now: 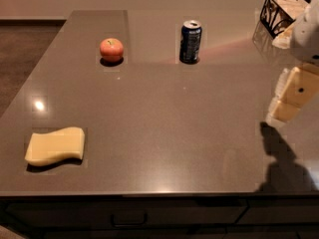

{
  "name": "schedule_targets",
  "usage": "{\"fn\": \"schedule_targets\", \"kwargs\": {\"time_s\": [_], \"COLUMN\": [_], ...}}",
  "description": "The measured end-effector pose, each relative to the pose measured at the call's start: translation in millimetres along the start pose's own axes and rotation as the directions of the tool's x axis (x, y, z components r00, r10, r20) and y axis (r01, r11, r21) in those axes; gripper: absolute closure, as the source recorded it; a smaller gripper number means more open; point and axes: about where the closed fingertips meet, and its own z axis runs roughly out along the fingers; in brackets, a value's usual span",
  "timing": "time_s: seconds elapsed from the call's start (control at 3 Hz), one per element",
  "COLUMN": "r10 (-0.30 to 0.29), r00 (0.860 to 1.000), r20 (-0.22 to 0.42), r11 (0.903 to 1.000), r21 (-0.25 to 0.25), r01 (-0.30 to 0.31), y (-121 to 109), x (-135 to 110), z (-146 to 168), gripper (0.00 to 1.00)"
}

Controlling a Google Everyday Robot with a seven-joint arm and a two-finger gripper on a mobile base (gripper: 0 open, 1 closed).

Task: Move pepsi can near sponge

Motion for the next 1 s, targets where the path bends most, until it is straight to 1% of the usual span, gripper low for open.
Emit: {"fn": "schedule_targets", "kwargs": {"time_s": [0.33,0.67,1.0], "r10": [0.058,0.126,0.185], "r00": [0.998,0.991,0.979], "r20": [0.023,0.053,0.085], "r11": [0.9979,0.9897,0.9778], "r21": [0.028,0.061,0.084], "r01": [-0.059,-0.129,-0.192], "y": [-28,-72,-107], "x": [-9,-18,-21], "z": [11,29,41], "gripper": [0.0,0.0,0.0]}}
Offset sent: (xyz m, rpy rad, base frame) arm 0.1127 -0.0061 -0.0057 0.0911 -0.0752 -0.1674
